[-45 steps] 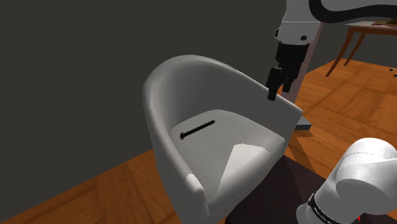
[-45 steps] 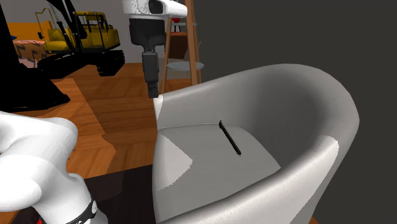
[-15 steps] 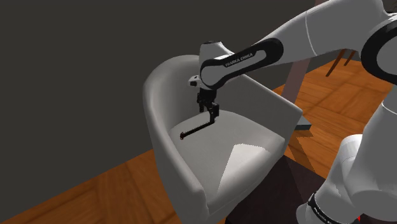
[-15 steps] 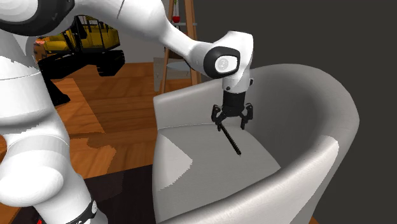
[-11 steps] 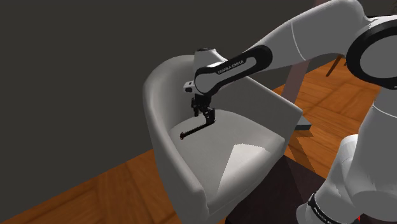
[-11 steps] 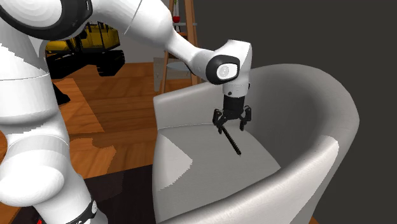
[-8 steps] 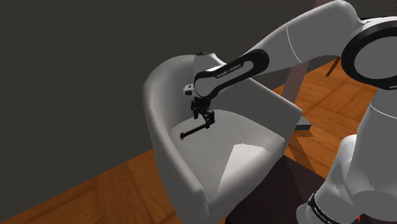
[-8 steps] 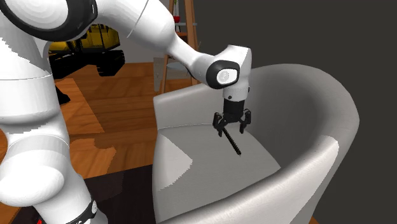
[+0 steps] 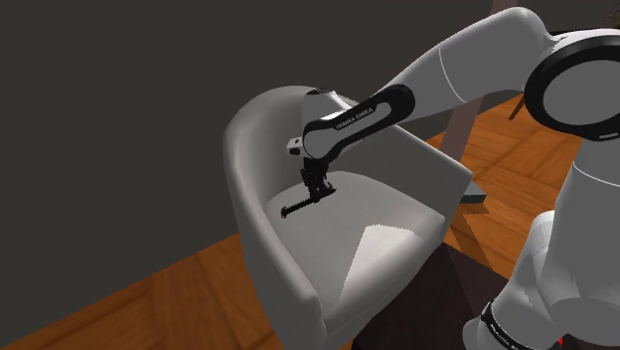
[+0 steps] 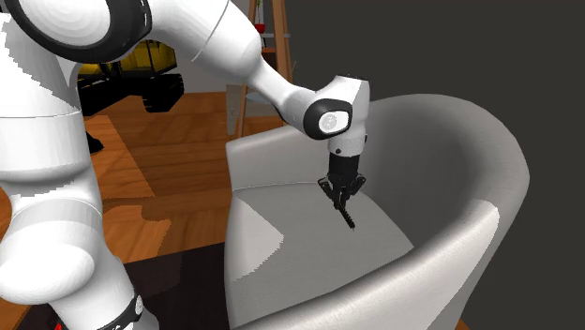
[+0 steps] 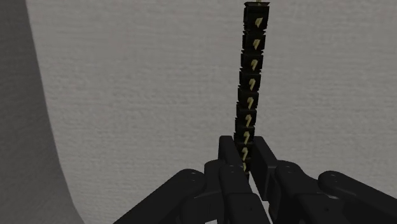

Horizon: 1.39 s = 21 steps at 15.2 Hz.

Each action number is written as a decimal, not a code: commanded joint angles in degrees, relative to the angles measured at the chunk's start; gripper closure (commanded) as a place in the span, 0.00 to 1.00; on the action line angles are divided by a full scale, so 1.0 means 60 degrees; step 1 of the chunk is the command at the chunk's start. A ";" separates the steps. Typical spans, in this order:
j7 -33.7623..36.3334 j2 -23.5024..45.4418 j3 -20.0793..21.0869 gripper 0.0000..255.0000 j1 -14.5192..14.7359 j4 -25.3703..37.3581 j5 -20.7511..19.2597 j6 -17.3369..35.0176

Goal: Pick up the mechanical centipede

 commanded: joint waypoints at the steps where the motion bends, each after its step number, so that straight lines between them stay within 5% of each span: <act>1: -0.0001 0.0003 0.0000 1.00 0.0000 -0.0002 0.0000 0.0002; 6: 0.0000 0.0009 0.0000 1.00 0.0000 0.0004 0.0001 0.0002; 21: 0.0134 -0.0818 -0.0023 1.00 0.0026 0.0981 -0.0178 -0.1791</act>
